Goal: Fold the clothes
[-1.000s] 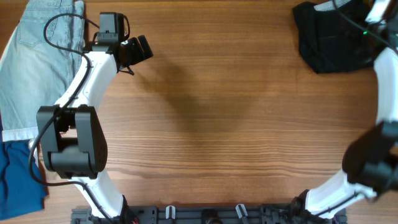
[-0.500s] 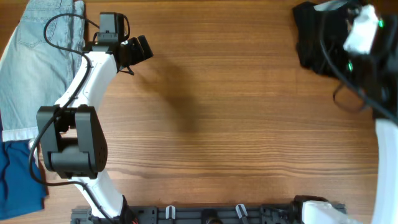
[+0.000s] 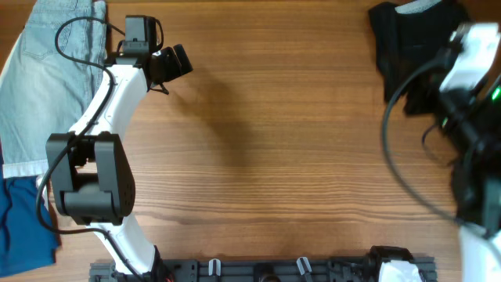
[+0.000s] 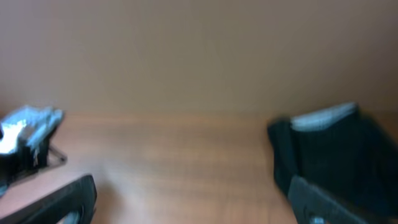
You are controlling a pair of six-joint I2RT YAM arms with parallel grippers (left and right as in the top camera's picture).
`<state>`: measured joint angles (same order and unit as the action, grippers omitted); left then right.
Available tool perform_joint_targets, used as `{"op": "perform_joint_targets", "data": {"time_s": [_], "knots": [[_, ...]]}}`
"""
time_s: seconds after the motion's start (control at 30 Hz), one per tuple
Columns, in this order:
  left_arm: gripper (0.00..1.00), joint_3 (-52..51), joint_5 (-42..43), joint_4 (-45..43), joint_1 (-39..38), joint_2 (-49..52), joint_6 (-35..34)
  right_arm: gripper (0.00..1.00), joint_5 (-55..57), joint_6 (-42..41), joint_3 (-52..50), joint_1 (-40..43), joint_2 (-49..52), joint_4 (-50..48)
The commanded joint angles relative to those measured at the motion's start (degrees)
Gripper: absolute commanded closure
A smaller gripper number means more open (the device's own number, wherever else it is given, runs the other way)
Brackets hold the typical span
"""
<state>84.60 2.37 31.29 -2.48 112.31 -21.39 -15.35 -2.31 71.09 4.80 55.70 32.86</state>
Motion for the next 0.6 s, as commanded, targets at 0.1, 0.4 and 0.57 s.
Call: {"op": "perform_joint_targets", "data": {"time_s": [0.1, 0.4, 0.57], "knots": [[0.0, -0.2, -0.5, -0.2, 0.0, 0.9, -0.5, 0.0, 0.2, 2.3, -38.7, -1.4, -22.6, -21.9], [0.0, -0.2, -0.5, -0.2, 0.0, 0.9, -0.5, 0.0, 2.0, 2.3, -65.5, -4.9, -50.8, -29.6], [0.0, -0.2, -0.5, -0.2, 0.0, 0.9, -0.5, 0.0, 2.0, 2.3, -68.3, -4.9, -52.6, -29.6]]}}
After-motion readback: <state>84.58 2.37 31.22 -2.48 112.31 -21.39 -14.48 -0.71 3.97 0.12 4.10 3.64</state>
